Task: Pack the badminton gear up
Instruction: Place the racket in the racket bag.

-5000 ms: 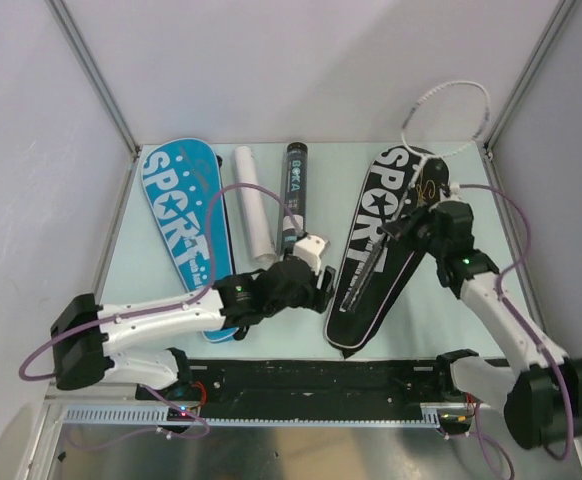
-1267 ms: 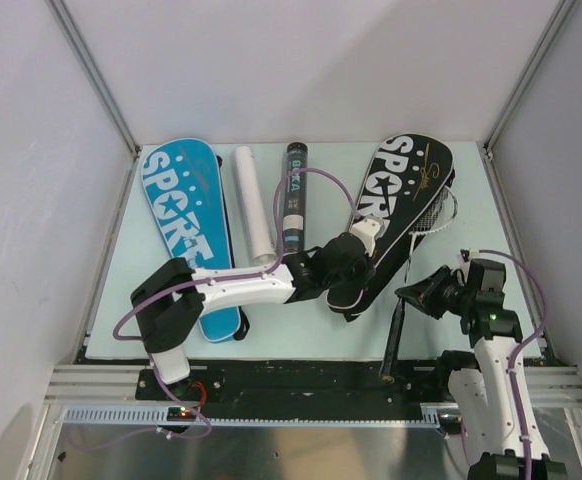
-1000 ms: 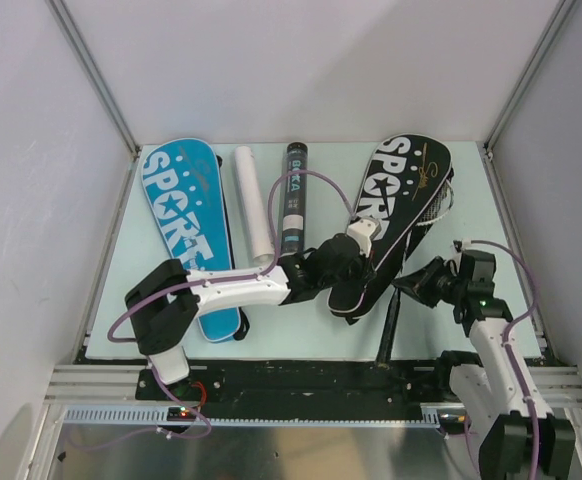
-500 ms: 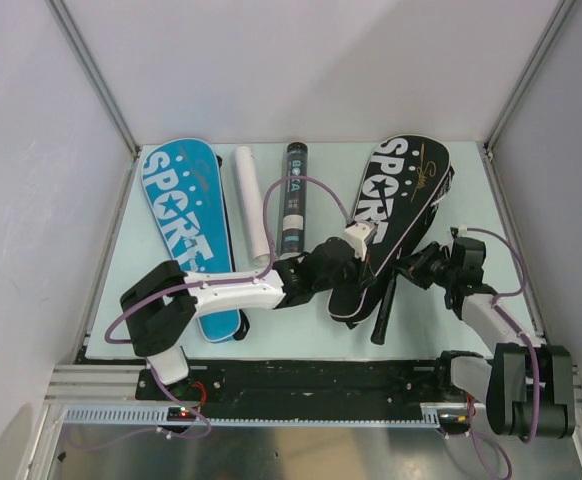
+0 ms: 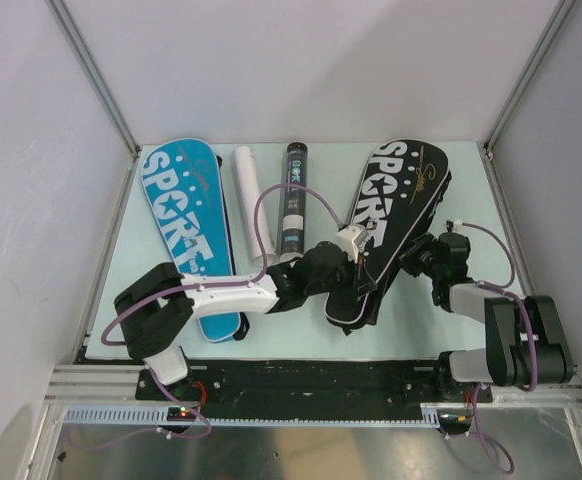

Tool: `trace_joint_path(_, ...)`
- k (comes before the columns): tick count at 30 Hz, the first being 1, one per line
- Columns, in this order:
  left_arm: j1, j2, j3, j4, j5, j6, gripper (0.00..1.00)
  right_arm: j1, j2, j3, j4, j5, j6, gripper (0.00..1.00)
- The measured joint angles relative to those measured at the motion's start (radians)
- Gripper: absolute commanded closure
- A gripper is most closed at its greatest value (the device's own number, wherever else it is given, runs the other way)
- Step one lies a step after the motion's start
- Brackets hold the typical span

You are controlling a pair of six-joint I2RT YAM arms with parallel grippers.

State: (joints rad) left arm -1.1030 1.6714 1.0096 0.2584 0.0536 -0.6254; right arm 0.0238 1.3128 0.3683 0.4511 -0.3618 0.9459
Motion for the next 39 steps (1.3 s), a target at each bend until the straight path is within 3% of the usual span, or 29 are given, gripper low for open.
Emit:
trace_joint_path(7, 0.001, -0.003, -0.034, 0.043, 0.01, -0.058, 1.0, 0.083, 0.145, -0.005, 0.202, 0.077, 0.106, 1.0)
trace_joint_path(19, 0.001, -0.004, -0.092, 0.121, -0.029, -0.109, 1.0, 0.167, 0.287, -0.01, 0.378, 0.174, 0.18, 0.99)
trace_joint_path(22, 0.001, -0.004, -0.1, 0.121, -0.038, -0.11, 1.0, 0.182, 0.319, -0.011, 0.421, 0.187, 0.185, 0.89)
trace_joint_path(25, 0.0, -0.004, -0.111, 0.13, -0.046, -0.109, 1.0, 0.19, 0.323, -0.011, 0.427, 0.197, 0.186, 0.67)
trace_joint_path(29, -0.014, -0.004, -0.127, 0.151, -0.041, -0.109, 0.96, 0.192, 0.25, -0.011, 0.324, 0.24, 0.171, 0.48)
trace_joint_path(39, -0.029, -0.028, -0.177, 0.183, 0.004, -0.109, 0.71, 0.16, -0.241, 0.048, -0.301, 0.367, 0.045, 0.31)
